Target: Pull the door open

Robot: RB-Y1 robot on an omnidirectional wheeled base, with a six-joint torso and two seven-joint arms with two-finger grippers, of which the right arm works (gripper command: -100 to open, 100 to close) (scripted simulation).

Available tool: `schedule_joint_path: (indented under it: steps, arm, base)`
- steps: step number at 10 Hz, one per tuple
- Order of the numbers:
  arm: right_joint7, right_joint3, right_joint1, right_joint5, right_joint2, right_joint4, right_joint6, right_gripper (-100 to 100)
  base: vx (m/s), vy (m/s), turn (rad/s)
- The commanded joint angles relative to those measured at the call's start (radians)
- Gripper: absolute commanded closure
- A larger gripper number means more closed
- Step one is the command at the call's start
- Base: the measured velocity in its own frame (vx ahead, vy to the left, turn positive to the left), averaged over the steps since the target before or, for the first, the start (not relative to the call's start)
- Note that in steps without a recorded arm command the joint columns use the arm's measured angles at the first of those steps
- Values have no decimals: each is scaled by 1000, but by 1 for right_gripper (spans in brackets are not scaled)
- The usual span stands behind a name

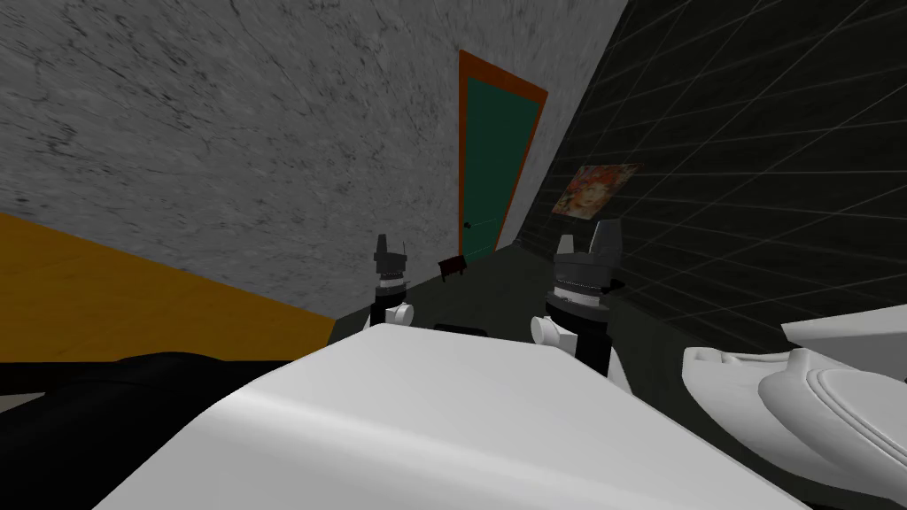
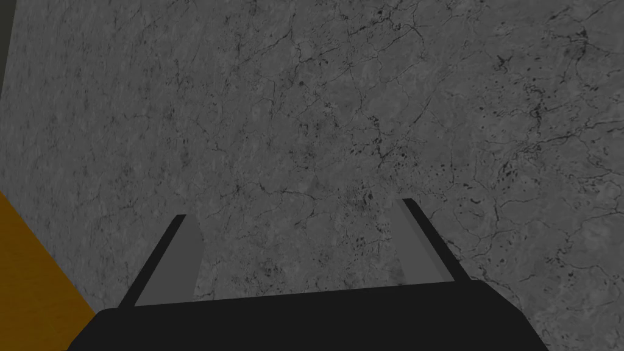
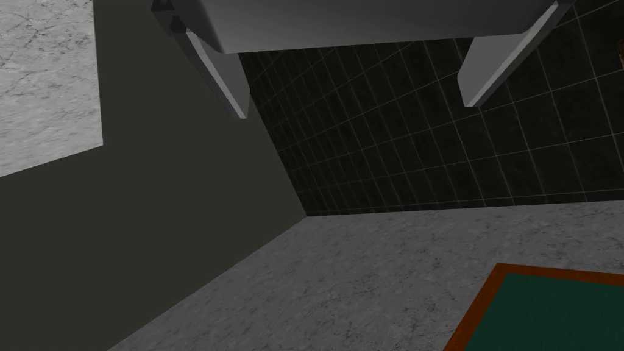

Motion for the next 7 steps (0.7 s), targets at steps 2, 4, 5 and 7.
schedule_joint_path:
  steps: [2,4,5,7]
  arm:
    - [21,-8,-9,-50,-10,28,23,-100]
    - [36,-14,-15,-85,-17,47,40,-100]
    - [43,-17,-18,-103,-20,57,48,-100]
    - [59,-23,-25,-139,-26,77,65,-100]
  base:
    - [59,8,61]
    - [71,-34,55]
    - [65,-26,59]
    - [61,-19,48]
